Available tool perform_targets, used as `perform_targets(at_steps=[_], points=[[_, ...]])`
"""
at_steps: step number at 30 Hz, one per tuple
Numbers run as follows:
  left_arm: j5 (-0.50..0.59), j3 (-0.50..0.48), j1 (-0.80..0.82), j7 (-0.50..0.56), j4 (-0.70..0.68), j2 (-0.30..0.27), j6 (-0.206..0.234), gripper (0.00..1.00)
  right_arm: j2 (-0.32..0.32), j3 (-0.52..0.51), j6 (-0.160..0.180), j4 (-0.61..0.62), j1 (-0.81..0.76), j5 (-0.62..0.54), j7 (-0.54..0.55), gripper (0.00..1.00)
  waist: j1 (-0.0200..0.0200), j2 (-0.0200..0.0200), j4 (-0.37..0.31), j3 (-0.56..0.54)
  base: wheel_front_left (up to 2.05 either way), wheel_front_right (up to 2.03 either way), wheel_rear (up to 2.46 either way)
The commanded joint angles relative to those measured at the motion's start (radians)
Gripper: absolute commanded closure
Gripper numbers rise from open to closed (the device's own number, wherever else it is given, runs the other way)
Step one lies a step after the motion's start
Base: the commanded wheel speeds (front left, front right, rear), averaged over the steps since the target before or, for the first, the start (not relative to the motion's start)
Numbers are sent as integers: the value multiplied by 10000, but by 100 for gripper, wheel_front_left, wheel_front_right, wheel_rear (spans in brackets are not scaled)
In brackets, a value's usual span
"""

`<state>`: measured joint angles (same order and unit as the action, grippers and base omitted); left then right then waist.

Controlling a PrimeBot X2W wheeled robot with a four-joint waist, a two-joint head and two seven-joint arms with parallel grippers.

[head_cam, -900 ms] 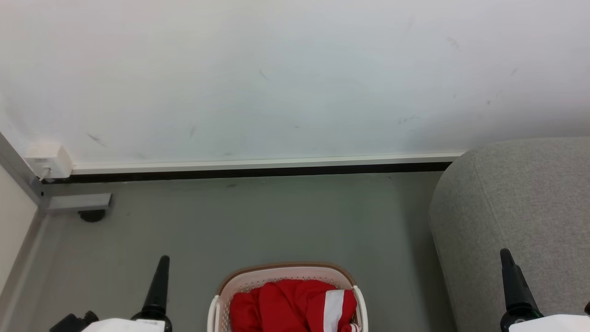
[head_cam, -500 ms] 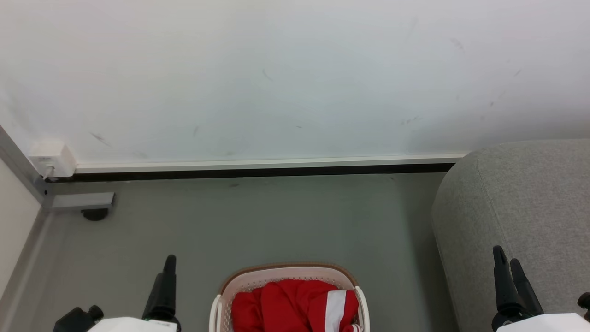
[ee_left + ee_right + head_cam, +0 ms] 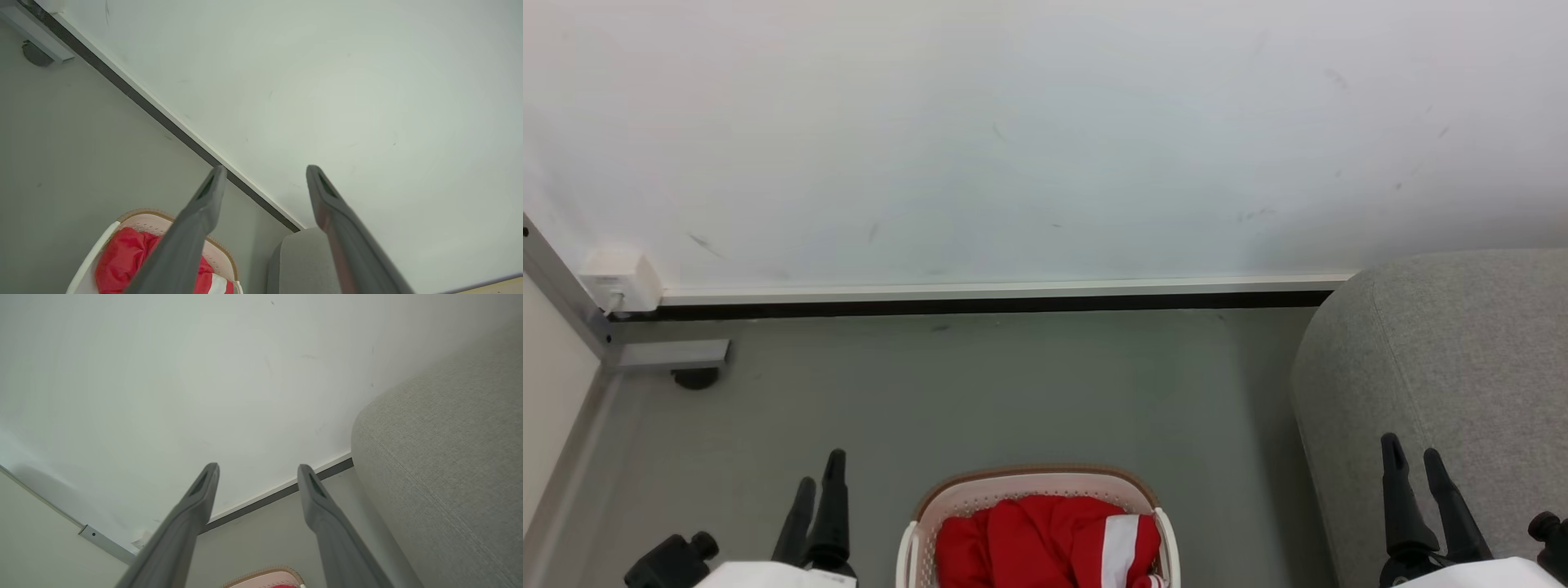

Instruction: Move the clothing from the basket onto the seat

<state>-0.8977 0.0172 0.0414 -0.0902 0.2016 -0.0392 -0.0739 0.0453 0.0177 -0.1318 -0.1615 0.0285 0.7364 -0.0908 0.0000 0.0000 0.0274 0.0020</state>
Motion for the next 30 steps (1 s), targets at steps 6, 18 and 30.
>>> perform_targets(at_steps=[6, 18, 30], points=[[1033, 111, 20, -292, -237, -99, 72, 0, 104, 72, 10, 261, -43, -1008, -286, 0, 0, 0, 35, 4, 0, 0, 0], [2566, 146, -58, -617, -349, -112, 81, 0, 95, 198, 11, 297, -129, -2294, -610, 0, 0, 0, 108, 24, 0, 0, 0], [4037, 214, -163, -929, -362, -120, 35, 0, 92, 160, 13, 277, -206, -3389, -907, 0, 0, 0, 172, 7, 0, 0, 0]])
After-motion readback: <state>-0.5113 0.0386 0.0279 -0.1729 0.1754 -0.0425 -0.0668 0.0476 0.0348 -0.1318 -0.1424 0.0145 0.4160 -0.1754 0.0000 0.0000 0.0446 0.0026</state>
